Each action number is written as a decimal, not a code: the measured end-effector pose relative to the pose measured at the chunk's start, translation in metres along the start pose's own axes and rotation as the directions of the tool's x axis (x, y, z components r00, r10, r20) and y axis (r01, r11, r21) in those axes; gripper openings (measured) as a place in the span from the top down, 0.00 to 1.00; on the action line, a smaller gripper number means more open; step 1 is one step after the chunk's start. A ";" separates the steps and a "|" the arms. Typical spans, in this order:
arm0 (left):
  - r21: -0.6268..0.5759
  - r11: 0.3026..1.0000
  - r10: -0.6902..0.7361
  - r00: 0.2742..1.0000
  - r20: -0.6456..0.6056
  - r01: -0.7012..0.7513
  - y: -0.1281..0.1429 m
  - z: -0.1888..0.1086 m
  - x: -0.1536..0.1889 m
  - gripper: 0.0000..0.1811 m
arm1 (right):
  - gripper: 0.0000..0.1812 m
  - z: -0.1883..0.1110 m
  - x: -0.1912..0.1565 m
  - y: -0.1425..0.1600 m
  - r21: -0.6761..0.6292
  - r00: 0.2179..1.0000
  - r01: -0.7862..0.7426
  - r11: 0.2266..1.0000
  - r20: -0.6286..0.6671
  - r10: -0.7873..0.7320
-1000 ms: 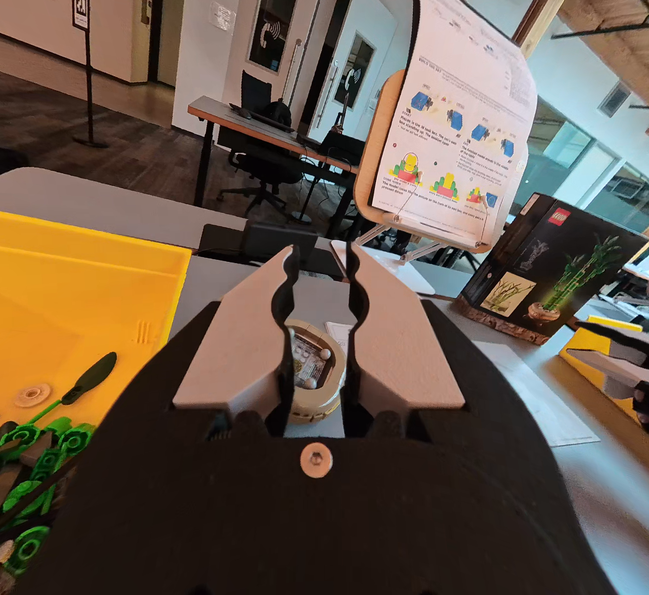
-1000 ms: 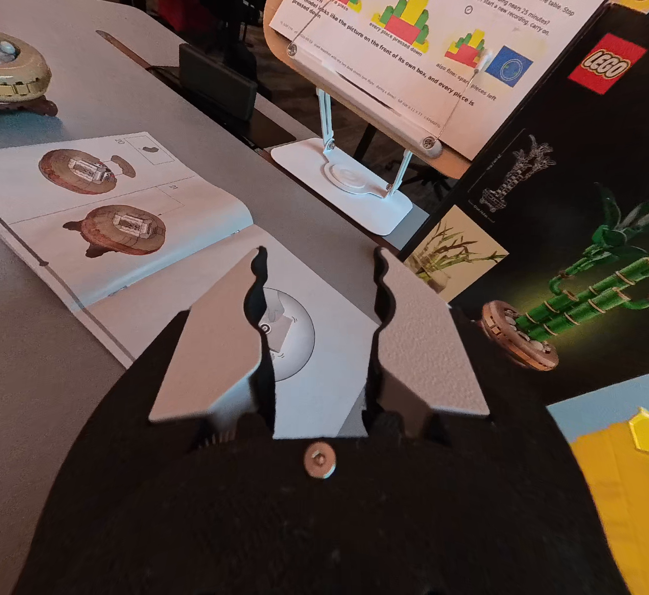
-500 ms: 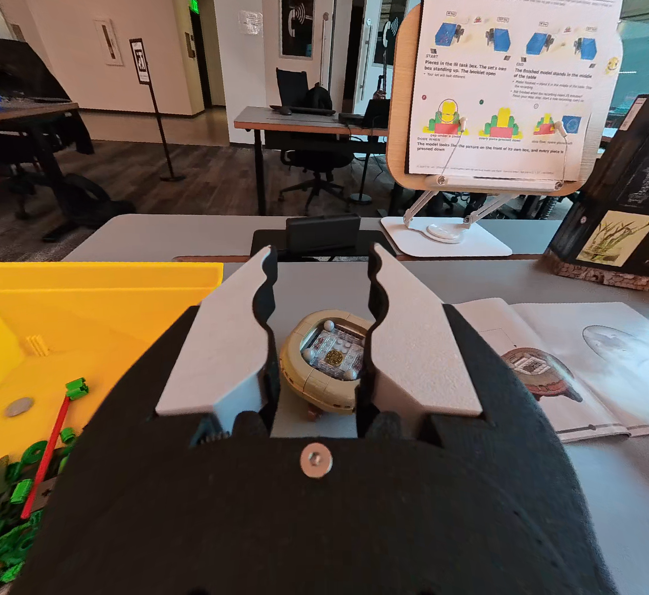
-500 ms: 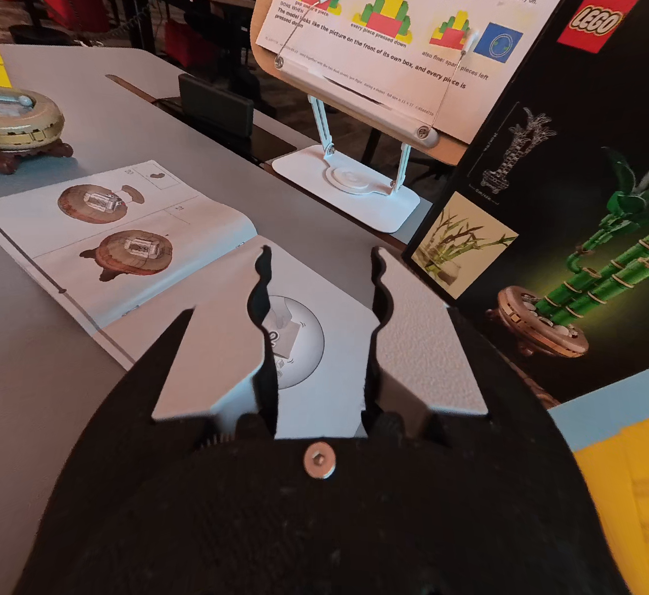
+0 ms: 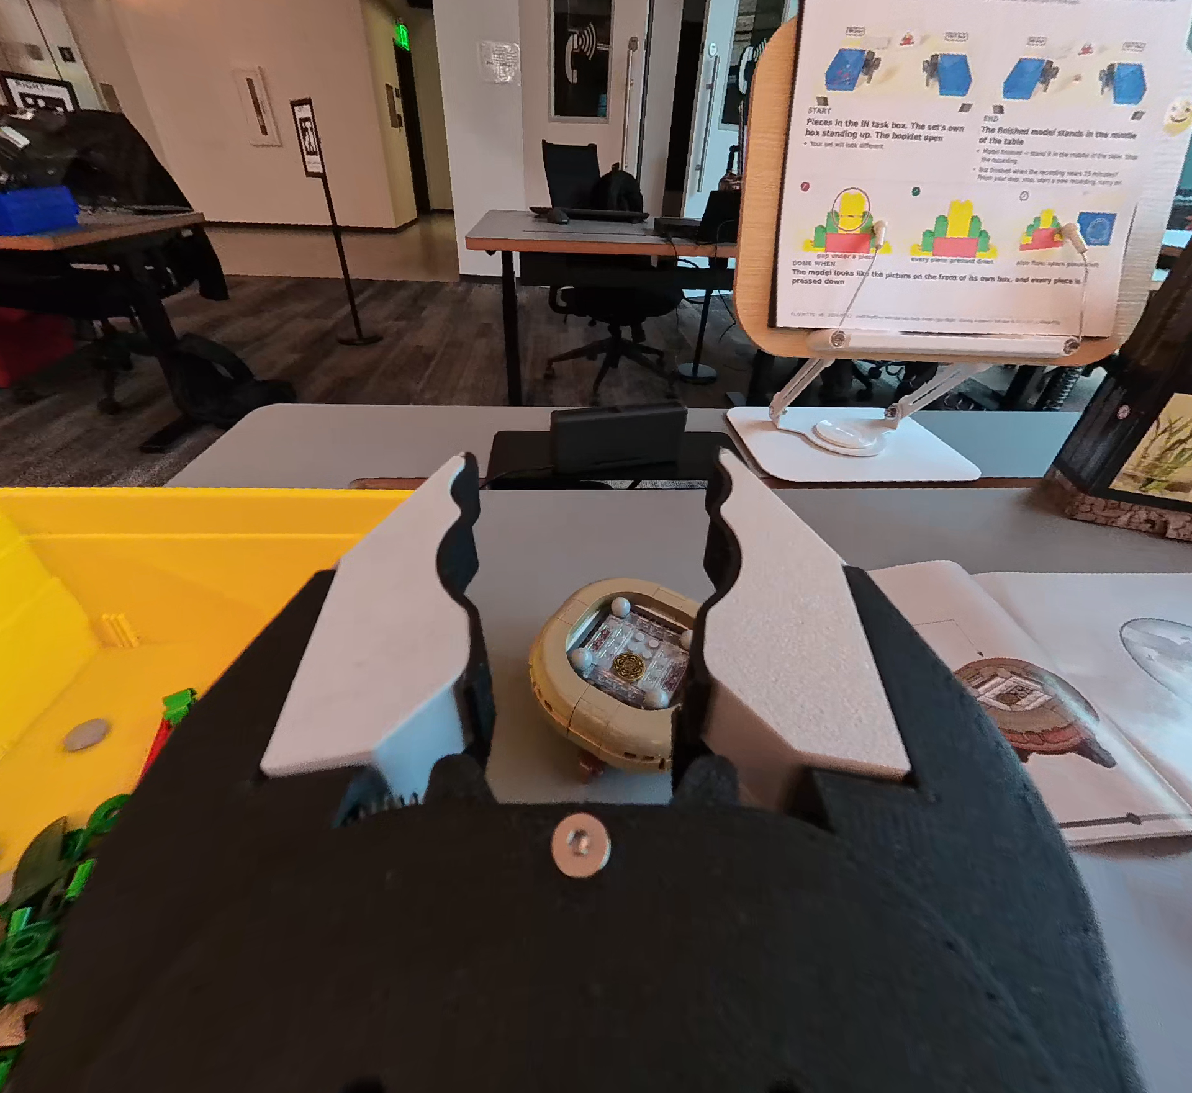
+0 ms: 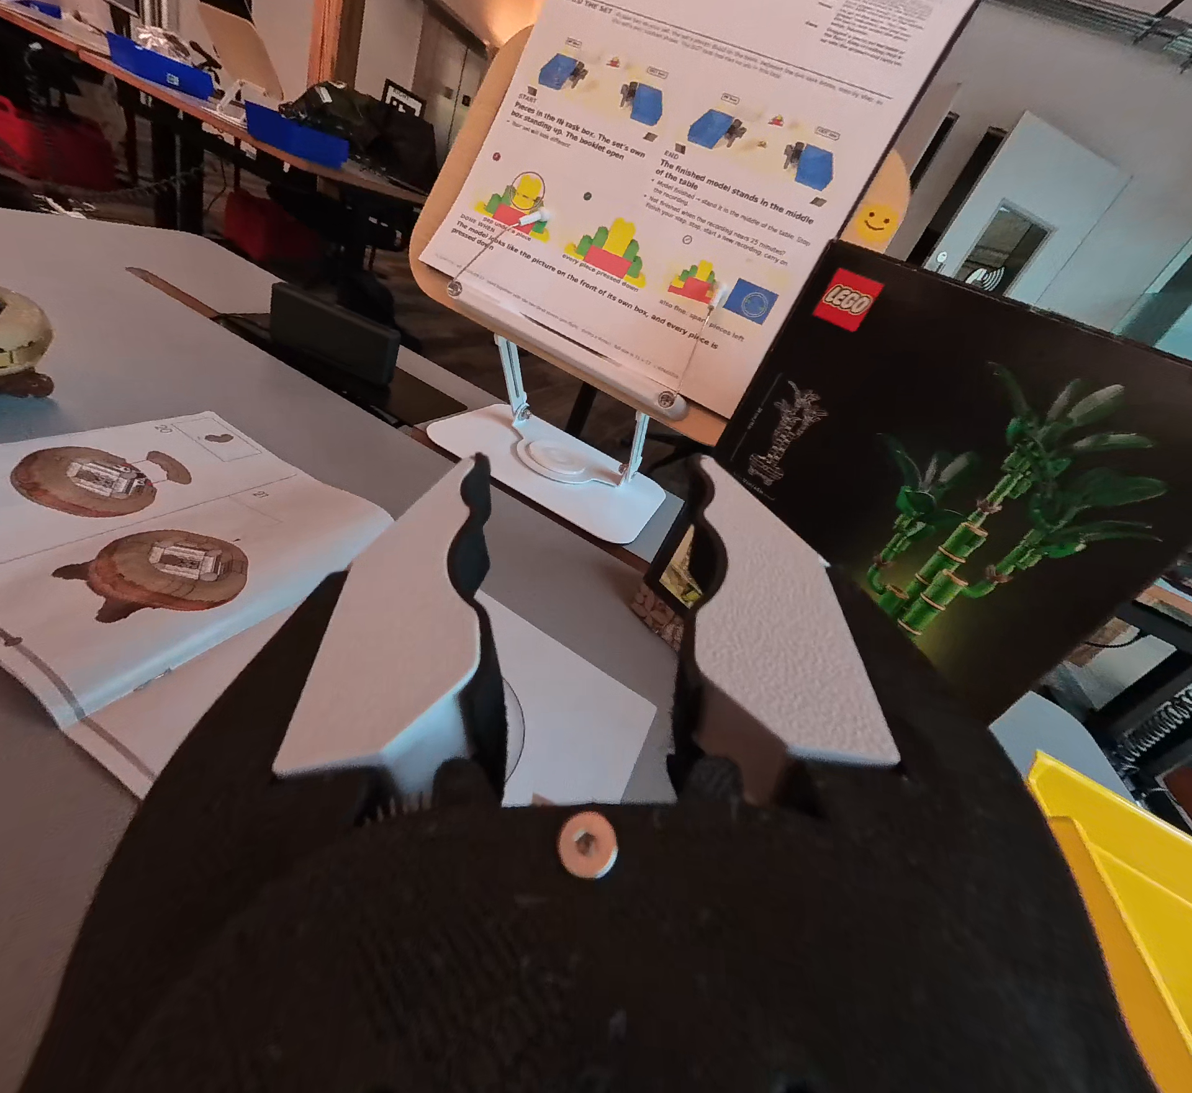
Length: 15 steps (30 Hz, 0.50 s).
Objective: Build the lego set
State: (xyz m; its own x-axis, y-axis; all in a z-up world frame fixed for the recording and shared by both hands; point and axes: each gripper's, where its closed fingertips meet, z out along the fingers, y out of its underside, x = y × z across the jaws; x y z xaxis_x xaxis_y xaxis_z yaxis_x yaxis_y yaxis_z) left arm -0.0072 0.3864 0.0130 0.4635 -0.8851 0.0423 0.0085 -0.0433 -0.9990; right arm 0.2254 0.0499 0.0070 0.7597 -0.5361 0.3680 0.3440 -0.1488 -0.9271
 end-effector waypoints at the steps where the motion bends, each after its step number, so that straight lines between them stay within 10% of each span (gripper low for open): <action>1: 0.001 1.000 0.002 1.000 0.002 -0.002 0.000 0.000 -0.001 0.62 | 0.67 0.000 -0.001 0.001 -0.003 1.000 0.006 1.000 0.002 -0.006; 15: -0.001 0.998 0.064 0.998 0.012 -0.064 0.000 -0.001 0.003 0.65 | 0.56 0.015 -0.029 0.032 -0.140 0.988 0.072 0.988 0.147 -0.051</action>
State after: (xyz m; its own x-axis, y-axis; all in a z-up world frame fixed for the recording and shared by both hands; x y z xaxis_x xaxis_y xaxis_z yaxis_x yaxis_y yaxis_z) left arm -0.0069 0.3834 0.0136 0.4740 -0.8803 -0.0218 -0.0220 0.0130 -0.9997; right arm 0.2232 0.0733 -0.0324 0.8142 -0.3996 0.4213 0.3171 -0.3019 -0.8991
